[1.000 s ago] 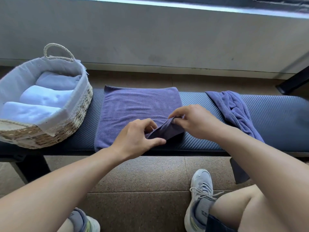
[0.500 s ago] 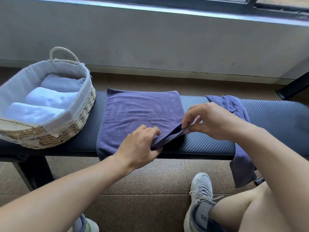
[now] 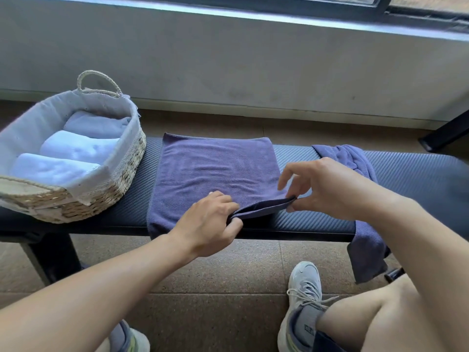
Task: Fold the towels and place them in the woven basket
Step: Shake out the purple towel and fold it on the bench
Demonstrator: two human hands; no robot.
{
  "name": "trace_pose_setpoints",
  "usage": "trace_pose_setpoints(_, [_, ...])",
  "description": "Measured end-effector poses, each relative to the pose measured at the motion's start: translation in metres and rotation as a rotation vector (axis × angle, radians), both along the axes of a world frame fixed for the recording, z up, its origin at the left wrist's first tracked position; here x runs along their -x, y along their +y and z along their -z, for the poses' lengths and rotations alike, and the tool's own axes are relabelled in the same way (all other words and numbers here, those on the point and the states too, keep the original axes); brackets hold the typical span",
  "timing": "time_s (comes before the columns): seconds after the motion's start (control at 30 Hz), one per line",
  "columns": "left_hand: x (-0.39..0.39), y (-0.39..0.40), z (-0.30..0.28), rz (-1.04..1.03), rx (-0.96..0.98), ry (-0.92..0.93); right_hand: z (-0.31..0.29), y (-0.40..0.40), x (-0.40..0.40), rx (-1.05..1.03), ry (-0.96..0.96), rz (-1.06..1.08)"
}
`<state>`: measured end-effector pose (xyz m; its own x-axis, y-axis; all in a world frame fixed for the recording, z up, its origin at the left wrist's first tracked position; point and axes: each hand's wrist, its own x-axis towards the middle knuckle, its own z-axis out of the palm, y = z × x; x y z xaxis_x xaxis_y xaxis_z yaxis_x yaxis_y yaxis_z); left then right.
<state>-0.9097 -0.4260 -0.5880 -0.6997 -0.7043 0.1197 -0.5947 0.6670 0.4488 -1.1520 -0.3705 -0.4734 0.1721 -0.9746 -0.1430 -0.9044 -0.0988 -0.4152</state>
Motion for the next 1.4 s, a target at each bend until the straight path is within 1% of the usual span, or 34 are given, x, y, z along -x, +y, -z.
trace_pose_setpoints(0.07, [-0.003, 0.0, 0.001, 0.028, -0.021, 0.014, 0.002, 0.0, -0.001, -0.034, 0.044, -0.016])
trace_pose_setpoints(0.13, [-0.009, 0.002, 0.003, 0.066, -0.055, 0.095, 0.003, -0.001, -0.001, -0.064, 0.112, -0.026])
trace_pose_setpoints(0.2, [-0.013, 0.005, 0.005, 0.085, -0.089, 0.196, 0.004, -0.003, 0.001, -0.09, 0.14, -0.019])
trace_pose_setpoints(0.33, [-0.017, 0.01, 0.003, 0.073, -0.098, 0.231, 0.011, -0.003, 0.0, -0.158, 0.207, -0.057])
trace_pose_setpoints(0.47, [-0.021, 0.013, 0.003, 0.086, -0.102, 0.179, 0.015, -0.005, -0.004, -0.213, 0.078, -0.094])
trace_pose_setpoints(0.7, [-0.024, 0.015, 0.005, 0.105, -0.085, 0.158, 0.016, -0.009, -0.006, -0.262, 0.002, -0.063])
trace_pose_setpoints(0.83, [-0.028, 0.013, 0.004, 0.114, -0.092, 0.185, 0.019, -0.013, 0.0, -0.241, -0.053, -0.071])
trace_pose_setpoints(0.93, [-0.034, 0.009, -0.004, 0.104, -0.124, 0.172, 0.023, -0.016, 0.007, -0.192, -0.141, 0.0])
trace_pose_setpoints(0.97, [-0.036, 0.007, -0.006, 0.07, -0.141, 0.169, 0.024, -0.017, 0.008, -0.178, -0.184, 0.034])
trace_pose_setpoints(1.1, [-0.048, -0.006, -0.017, -0.176, -0.205, 0.152, 0.03, -0.022, 0.012, -0.131, -0.355, 0.149])
trace_pose_setpoints(1.2, [-0.058, -0.016, -0.025, -0.26, -0.199, 0.077, 0.035, -0.029, 0.01, -0.093, -0.479, 0.216])
trace_pose_setpoints(1.3, [-0.072, -0.026, -0.032, -0.305, -0.204, -0.051, 0.04, -0.035, 0.014, -0.068, -0.505, 0.27])
trace_pose_setpoints(1.37, [-0.081, -0.031, -0.036, -0.333, -0.264, -0.114, 0.041, -0.037, 0.017, -0.064, -0.468, 0.317])
trace_pose_setpoints(1.4, [-0.085, -0.033, -0.038, -0.339, -0.316, -0.113, 0.041, -0.037, 0.02, -0.071, -0.456, 0.346])
